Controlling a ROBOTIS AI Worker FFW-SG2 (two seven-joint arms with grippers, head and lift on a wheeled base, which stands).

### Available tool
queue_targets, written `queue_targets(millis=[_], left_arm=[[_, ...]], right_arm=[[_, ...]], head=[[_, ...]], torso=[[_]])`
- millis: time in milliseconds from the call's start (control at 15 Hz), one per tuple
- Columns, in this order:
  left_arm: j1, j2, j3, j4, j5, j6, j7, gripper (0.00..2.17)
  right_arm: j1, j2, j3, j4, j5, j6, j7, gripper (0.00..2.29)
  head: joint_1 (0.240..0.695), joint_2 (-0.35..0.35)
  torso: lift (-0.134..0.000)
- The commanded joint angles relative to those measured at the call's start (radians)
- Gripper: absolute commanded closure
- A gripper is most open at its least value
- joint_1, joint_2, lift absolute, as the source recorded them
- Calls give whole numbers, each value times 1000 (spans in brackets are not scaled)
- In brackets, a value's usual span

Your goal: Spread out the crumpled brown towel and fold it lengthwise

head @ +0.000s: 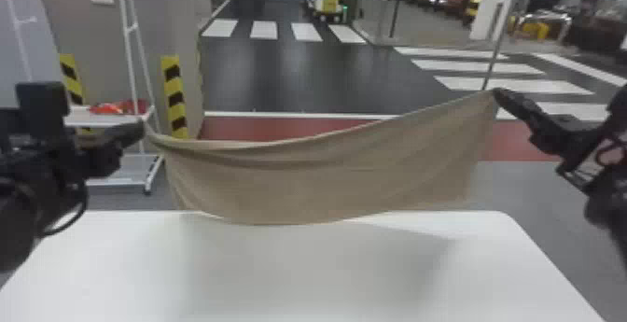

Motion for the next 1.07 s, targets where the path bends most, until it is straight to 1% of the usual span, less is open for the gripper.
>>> queue_targets(millis=[0,67,133,200,333,400,467,533,600,667,800,1000], left_arm=[[148,7,38,-157,9,44,9,1177],[255,5,54,-240,3,56,14,1177],[354,2,63,-301,-12,56,32,1180],[458,-7,74,-356,-34,56,34,1180],[584,-27,66,-392,-81,53,40,1180],[630,-30,63,-413,-101,53,40,1177],[667,-31,60,-419,-107,50,40,1180],[697,-33,55,-441,-124,50,46,1177],[729,-35,55,-459,-126,53,47,1177],[754,-35,55,-473,-130,53,47,1177],[789,-35,52,-497,-164,53,60,1173],[818,-33,60,-501,-170,53,72,1173]], right_arm=[[61,-41,0,5,-39,0,43,1332],[141,-66,17,4,-100,-7,91,1332],[222,-81,31,-4,-149,-37,125,1332],[319,-89,45,-22,-188,-71,145,1332],[446,-93,42,-29,-234,-142,181,1328],[494,-95,43,-32,-251,-154,201,1332],[537,-95,33,-41,-257,-154,227,1332],[569,-95,31,-53,-263,-154,232,1332],[598,-95,30,-61,-264,-154,243,1332],[623,-95,22,-64,-286,-154,249,1332],[661,-96,17,-82,-307,-154,249,1332],[692,-96,-6,-85,-321,-166,252,1332]], head=[[366,-124],[367,-135],[393,-141],[433,-146],[536,-161],[588,-170],[663,-185],[695,-192],[695,-198],[695,-205],[695,-221],[695,-235]], torso=[[-124],[-124],[-124],[-124],[-124],[-124],[-124],[-124],[-124],[-124],[-124],[-124]])
